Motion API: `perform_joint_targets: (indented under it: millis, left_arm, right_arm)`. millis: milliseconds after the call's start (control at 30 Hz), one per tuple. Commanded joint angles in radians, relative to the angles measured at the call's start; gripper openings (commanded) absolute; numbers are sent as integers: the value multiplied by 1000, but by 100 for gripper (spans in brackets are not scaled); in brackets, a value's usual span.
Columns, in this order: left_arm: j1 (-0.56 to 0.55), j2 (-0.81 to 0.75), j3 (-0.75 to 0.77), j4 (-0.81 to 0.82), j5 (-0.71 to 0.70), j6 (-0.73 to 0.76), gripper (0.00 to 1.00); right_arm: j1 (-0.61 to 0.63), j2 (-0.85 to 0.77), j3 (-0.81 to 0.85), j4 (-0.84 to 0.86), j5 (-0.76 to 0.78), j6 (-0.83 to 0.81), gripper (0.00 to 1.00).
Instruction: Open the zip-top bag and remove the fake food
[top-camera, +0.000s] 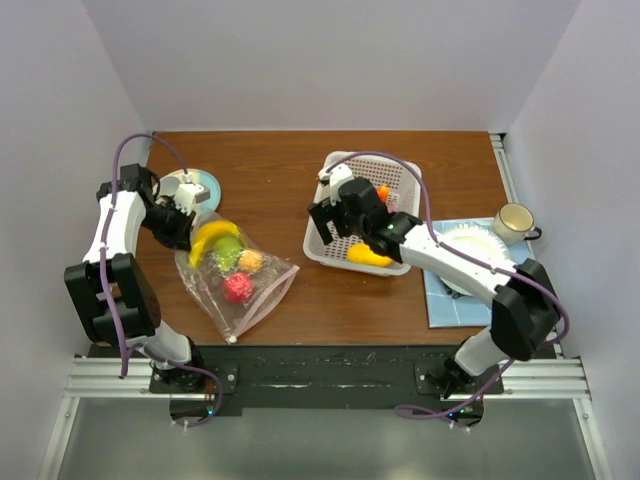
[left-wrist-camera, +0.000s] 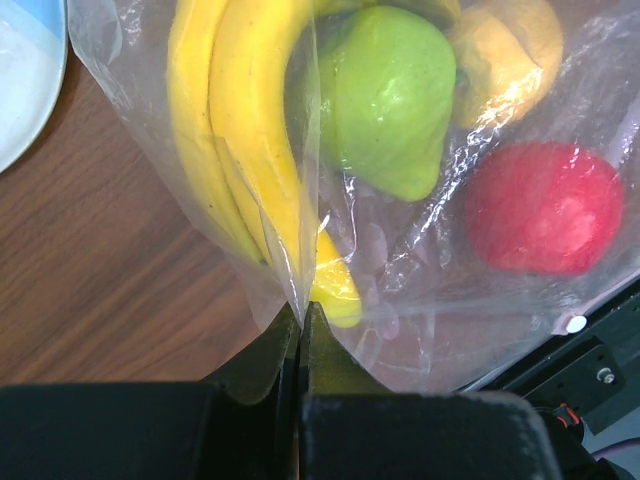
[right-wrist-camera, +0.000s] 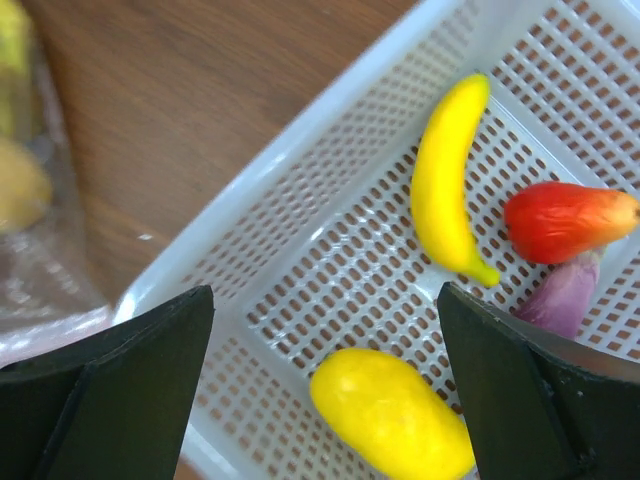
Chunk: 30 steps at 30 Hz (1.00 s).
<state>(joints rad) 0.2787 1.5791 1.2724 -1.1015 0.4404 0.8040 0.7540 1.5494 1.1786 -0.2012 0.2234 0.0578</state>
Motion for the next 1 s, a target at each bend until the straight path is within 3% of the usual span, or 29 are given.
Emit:
perform_joint_targets:
  millis: [0, 67, 133, 167, 200, 267, 300, 333, 367, 433, 467, 500, 800, 967]
  left_arm:
    - [-10, -22, 57, -17, 57, 0, 0]
    - [-15, -14, 58, -6, 57, -9, 0]
    - [-16, -1, 53, -5, 57, -12, 0]
    - [-18, 2, 47, 8, 52, -12, 0]
    - [-16, 1, 33, 14, 46, -15, 0]
    - [-18, 2, 19, 31, 34, -14, 0]
    - [-19, 7, 13, 32, 32, -12, 0]
    - [-18, 9, 12, 34, 31, -12, 0]
    - [-18, 10, 12, 34, 26, -12, 0]
    - [-18, 13, 18, 31, 23, -9, 0]
    - [-18, 13, 21, 31, 21, -9, 0]
    - [-19, 13, 25, 31, 20, -8, 0]
    - [-18, 2, -19, 52, -8, -5, 0]
    - [-19, 1, -16, 51, -5, -2, 0]
  right_arm:
    - [221, -114, -14, 31, 45, -133, 99]
    - [277, -107, -19, 16, 50, -130, 99]
    - [306, -94, -25, -13, 1, -95, 81]
    - [306, -74, -34, -15, -33, -16, 69]
    - [304, -60, -49, 8, -35, 31, 37]
    - [306, 27, -57, -13, 69, 199, 8]
    - [304, 62, -31, -102, 77, 232, 0]
    - [304, 105, 34, -143, 56, 237, 1]
    - [304, 141, 64, -179, -60, 188, 5]
    - [320, 189, 73, -196, -111, 137, 58]
    - [353, 184, 53, -173, -101, 116, 90]
    - [372, 170, 20, -124, -70, 102, 99]
    - [464, 138, -43, 71, -91, 19, 99]
    - [467, 213, -7, 172, -81, -19, 99]
